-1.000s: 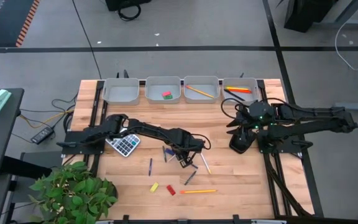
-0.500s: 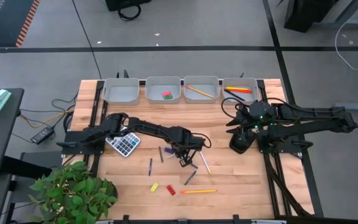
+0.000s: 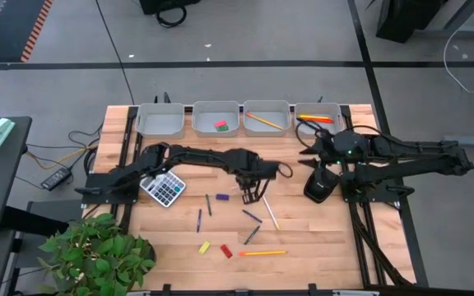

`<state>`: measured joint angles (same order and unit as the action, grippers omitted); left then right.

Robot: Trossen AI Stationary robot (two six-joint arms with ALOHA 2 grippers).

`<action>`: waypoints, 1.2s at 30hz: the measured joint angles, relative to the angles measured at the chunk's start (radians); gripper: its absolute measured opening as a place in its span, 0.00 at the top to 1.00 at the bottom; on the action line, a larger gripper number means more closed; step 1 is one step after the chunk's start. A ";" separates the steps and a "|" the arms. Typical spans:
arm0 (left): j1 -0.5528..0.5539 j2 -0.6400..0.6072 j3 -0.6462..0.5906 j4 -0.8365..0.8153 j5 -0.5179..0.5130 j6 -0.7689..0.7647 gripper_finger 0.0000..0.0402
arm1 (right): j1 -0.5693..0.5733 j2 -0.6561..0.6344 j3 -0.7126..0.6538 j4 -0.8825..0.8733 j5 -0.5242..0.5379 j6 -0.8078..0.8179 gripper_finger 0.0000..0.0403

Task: Sort crayons/erasers/pens/pencils in bins
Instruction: Put the pink pen into the gray bin

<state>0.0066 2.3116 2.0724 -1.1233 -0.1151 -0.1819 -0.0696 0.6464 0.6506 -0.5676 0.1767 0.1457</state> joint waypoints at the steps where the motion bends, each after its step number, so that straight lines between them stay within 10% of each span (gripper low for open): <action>1: 0.016 0.000 0.008 0.003 -0.006 0.038 0.98 | 0.000 0.000 0.015 0.000 0.041 0.000 0.61; 11: 0.136 -0.003 -0.007 0.107 0.003 0.256 0.98 | 0.000 -0.006 0.142 -0.003 0.295 -0.047 0.61; 16: 0.178 -0.004 -0.060 0.123 0.165 0.320 0.98 | 0.000 0.004 0.129 -0.041 0.275 -0.004 0.61; 23: 0.240 -0.027 -0.144 0.153 0.168 0.319 0.97 | 0.001 0.118 0.093 -0.077 0.090 0.095 0.61; 36: 0.283 -0.328 -0.532 0.444 0.093 0.335 0.98 | 0.001 0.521 0.092 0.141 0.074 -0.084 0.61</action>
<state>0.2898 1.9839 1.5409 -0.6788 -0.0217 0.1532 -0.0685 1.1670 0.7422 -0.4268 0.2508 0.0617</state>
